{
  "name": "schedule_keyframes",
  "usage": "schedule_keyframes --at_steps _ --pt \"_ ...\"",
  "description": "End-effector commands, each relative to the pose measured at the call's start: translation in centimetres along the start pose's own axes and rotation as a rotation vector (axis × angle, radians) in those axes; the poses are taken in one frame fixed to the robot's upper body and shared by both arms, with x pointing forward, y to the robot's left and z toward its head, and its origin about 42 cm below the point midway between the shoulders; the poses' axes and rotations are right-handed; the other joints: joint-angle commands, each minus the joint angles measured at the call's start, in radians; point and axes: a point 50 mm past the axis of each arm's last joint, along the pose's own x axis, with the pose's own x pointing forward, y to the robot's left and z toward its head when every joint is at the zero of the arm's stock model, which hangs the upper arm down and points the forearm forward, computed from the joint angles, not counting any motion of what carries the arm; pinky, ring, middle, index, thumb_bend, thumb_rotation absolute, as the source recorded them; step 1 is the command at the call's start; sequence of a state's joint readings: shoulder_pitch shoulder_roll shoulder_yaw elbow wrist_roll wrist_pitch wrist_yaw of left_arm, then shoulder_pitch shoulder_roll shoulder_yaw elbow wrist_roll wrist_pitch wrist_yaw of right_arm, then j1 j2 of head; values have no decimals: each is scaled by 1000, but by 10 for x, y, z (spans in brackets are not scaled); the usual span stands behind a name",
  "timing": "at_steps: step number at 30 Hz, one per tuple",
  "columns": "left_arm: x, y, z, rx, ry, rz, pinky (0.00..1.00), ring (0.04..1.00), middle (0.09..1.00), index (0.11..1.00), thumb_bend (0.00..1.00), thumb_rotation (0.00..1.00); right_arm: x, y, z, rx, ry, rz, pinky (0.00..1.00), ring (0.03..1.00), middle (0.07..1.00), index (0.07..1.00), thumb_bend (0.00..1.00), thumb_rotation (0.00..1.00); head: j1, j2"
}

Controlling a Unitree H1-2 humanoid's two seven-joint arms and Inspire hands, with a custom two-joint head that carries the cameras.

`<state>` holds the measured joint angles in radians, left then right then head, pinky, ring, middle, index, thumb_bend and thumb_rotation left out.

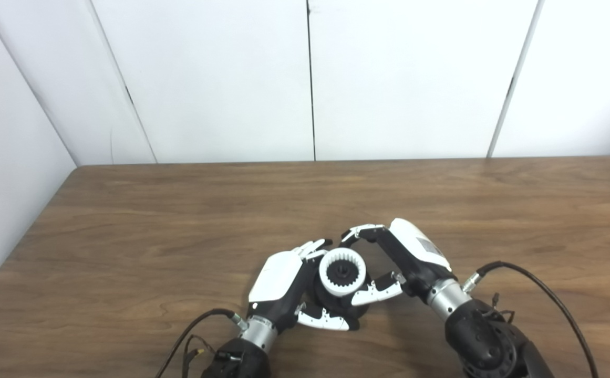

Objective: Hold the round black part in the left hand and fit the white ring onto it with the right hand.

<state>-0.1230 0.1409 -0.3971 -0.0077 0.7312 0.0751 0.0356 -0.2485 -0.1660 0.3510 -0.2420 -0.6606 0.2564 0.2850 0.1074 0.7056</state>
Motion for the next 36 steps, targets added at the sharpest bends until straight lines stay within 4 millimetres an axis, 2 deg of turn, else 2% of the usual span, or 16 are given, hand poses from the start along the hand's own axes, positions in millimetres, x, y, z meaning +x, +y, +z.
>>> schedule_keyframes --at_steps 1,9,13,14,15,18,24,36 --pt "-5 -5 -7 34 28 -63 887 924 917 643 898 318 1 -12 7 -11 -35 -50 800 838 780 480 519 146 2 1" --pt "-5 -5 -6 28 29 -65 886 926 918 643 895 313 0 -14 6 -8 -35 -47 812 833 777 481 519 146 1 4" --pt "-5 -6 -6 28 28 -65 885 925 918 644 892 322 0 -16 10 -29 -28 2 811 849 819 494 519 162 0 5" --pt "-5 -6 -6 26 28 -65 884 925 918 644 891 323 -1 -17 11 -39 -28 19 797 853 839 596 694 268 0 5" --pt "-5 -6 -6 23 28 -64 884 924 918 644 890 322 -1 -17 11 -45 -30 32 779 855 856 667 801 332 0 5" --pt "-5 -6 -6 21 27 -64 882 923 917 646 892 324 -1 -18 11 -49 -38 56 738 865 890 771 954 412 1 7" --pt "-5 -6 -6 20 23 -61 880 923 915 645 893 328 -1 -19 13 -46 -41 78 753 879 903 799 990 427 3 8" --pt "-5 -5 -8 20 28 -65 893 929 920 643 892 329 -1 -17 13 -53 -40 91 789 887 905 827 981 440 0 9"
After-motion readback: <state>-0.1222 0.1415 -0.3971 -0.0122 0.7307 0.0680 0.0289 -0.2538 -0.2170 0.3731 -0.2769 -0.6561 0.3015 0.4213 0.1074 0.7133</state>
